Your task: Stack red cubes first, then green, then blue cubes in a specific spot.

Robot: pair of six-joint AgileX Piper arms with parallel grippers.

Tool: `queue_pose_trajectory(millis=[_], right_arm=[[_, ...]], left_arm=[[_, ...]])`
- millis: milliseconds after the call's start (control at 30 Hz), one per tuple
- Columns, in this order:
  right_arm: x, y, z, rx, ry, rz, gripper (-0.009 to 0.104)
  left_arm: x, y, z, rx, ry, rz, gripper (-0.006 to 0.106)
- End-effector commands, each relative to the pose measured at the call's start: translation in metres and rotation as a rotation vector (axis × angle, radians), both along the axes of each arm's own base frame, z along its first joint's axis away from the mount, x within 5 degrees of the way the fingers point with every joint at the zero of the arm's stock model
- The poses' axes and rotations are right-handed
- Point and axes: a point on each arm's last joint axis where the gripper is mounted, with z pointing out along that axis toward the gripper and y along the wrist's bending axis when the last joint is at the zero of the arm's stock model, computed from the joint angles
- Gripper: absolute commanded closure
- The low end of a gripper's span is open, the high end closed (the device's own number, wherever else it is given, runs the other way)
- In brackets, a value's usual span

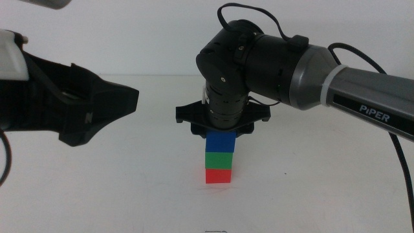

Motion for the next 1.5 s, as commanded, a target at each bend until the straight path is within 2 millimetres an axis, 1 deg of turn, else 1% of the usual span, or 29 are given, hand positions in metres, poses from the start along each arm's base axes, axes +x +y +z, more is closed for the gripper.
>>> queue_pose_trajectory(millis=[0, 33, 67, 200, 333, 400, 533, 700, 767, 800, 900, 1033, 1067, 1133, 1233, 1267, 1367, 1467], right_arm=[[-0.002, -0.005, 0.035, 0.056, -0.095, 0.021, 0.092], [-0.002, -0.005, 0.035, 0.054, -0.096, 0.022, 0.088], [-0.001, -0.005, 0.036, 0.045, -0.106, 0.023, 0.038], [-0.001, -0.006, 0.036, 0.043, -0.111, 0.024, 0.028], [-0.001, -0.006, 0.038, 0.045, -0.113, 0.024, 0.024], [-0.003, -0.009, 0.052, 0.07, -0.141, 0.023, 0.024], [-0.006, -0.011, 0.074, 0.11, -0.184, 0.032, 0.024], [-0.011, -0.021, 0.095, 0.113, -0.227, 0.041, 0.024], [-0.013, -0.032, 0.104, 0.059, -0.244, 0.038, 0.024], [-0.016, -0.048, 0.115, -0.01, -0.261, 0.028, 0.024], [-0.023, -0.077, 0.136, -0.087, -0.272, 0.004, 0.024], [-0.036, -0.109, 0.171, -0.085, -0.347, 0.049, 0.024], [-0.039, -0.115, 0.177, -0.096, -0.364, 0.068, 0.024], [-0.049, -0.127, 0.192, -0.114, -0.403, 0.115, 0.024], [-0.065, -0.139, 0.208, -0.123, -0.445, 0.178, 0.024], [-0.077, -0.149, 0.217, -0.119, -0.471, 0.206, 0.024], [-0.094, -0.163, 0.219, -0.12, -0.488, 0.21, 0.024], [-0.11, -0.177, 0.215, -0.105, -0.508, 0.217, 0.024]], left_arm=[[0.0, 0.0, 0.014, -0.065, -0.077, 0.004, 0.009], [0.0, 0.0, 0.014, -0.065, -0.077, 0.004, 0.009], [0.0, 0.0, 0.014, -0.065, -0.077, 0.004, 0.009], [0.0, 0.0, 0.014, -0.065, -0.077, 0.004, 0.009], [0.0, 0.0, 0.014, -0.065, -0.077, 0.004, 0.009], [0.0, 0.0, 0.014, -0.065, -0.077, 0.004, 0.009], [0.0, 0.0, 0.014, -0.065, -0.077, 0.004, 0.009], [0.0, 0.0, 0.014, -0.065, -0.077, 0.004, 0.009], [0.0, 0.0, 0.014, -0.065, -0.077, 0.004, 0.009], [0.0, 0.0, 0.014, -0.065, -0.077, 0.004, 0.009], [0.0, 0.0, 0.014, -0.065, -0.077, 0.004, 0.009], [0.0, 0.0, 0.014, -0.065, -0.077, 0.004, 0.009], [0.0, 0.0, 0.014, -0.065, -0.077, 0.004, 0.009], [0.0, 0.0, 0.014, -0.065, -0.077, 0.004, 0.009], [0.0, 0.0, 0.014, -0.065, -0.077, 0.004, 0.009], [0.0, 0.0, 0.014, -0.065, -0.077, 0.004, 0.009], [0.0, 0.0, 0.014, -0.065, -0.077, 0.004, 0.009], [0.0, 0.0, 0.014, -0.065, -0.077, 0.004, 0.009]])
